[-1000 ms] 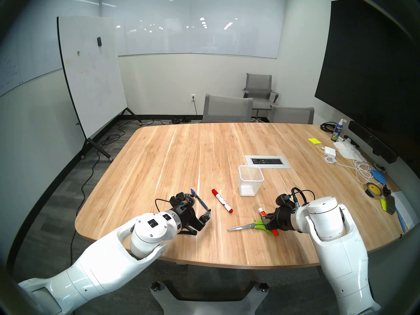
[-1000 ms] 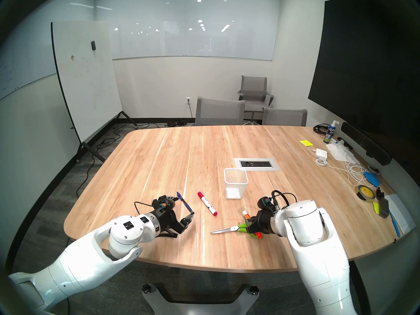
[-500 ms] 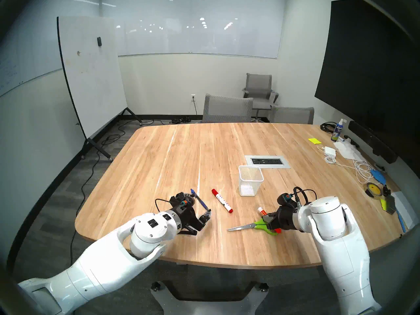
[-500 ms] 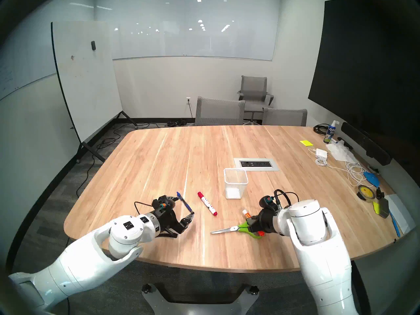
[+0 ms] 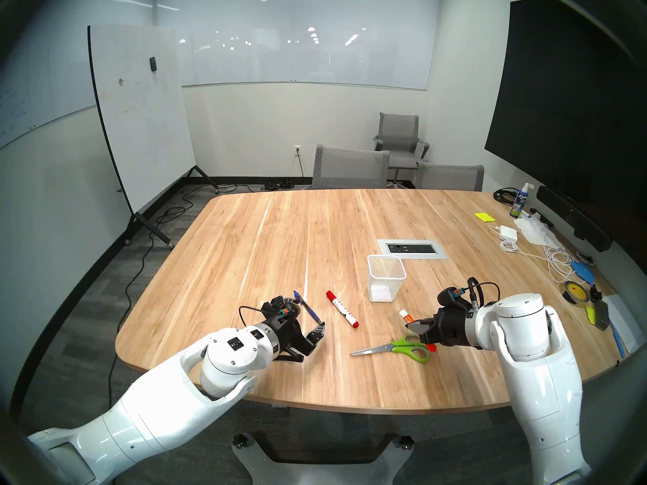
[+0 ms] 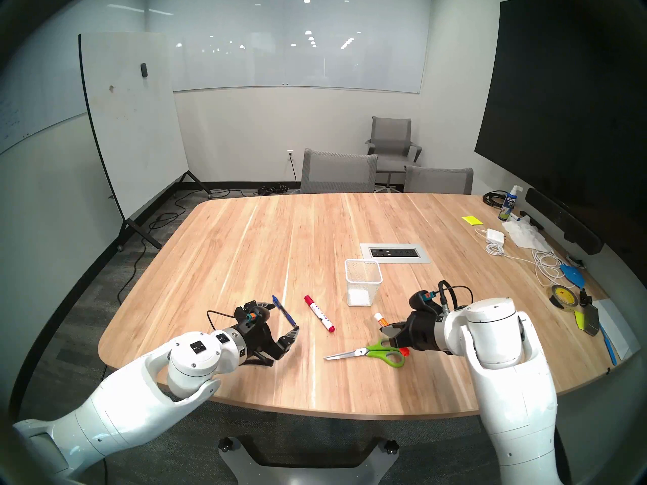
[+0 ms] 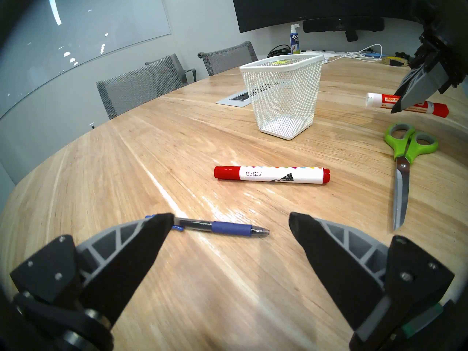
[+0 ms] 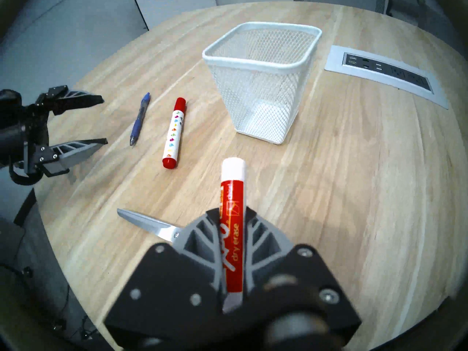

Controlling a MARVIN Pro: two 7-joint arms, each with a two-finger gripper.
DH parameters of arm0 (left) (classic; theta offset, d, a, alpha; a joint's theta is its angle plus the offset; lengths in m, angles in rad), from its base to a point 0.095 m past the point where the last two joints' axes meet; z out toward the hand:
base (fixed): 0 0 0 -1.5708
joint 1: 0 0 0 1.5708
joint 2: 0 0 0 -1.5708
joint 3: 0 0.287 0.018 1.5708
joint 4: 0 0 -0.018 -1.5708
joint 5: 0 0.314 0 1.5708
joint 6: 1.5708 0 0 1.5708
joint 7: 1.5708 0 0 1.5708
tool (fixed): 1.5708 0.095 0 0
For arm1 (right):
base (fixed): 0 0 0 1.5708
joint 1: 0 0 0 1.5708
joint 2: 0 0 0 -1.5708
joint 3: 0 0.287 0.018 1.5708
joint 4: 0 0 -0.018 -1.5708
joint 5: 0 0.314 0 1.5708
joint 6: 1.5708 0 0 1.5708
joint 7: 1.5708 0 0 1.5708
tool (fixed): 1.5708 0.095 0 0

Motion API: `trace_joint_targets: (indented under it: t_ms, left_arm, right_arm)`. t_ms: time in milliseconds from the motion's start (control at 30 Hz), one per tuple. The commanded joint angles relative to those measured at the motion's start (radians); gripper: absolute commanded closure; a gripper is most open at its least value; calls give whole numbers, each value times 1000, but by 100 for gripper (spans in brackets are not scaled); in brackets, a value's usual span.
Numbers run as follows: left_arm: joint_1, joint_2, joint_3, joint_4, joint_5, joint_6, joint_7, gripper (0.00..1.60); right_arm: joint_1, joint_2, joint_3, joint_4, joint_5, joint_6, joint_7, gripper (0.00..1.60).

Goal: Place the pen, the marker, and the scissors into the pen holder

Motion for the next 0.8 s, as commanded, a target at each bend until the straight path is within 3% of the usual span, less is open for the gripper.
trace_joint_targets:
  t_ms: [0,433,767]
  left_arm:
    - [-3,0,-3,-15,-1,-2,0,0]
    - [-3,0,-3,-15,-1,-2,0,0]
    - [-3,0,-3,-15,-1,-2,0,0]
  right_arm:
    - [36,30,54,4,100,-2,93,160]
    - [39,112,83,103,355,-57,109,160]
    - [22,190,75,166,473,-166,182,160]
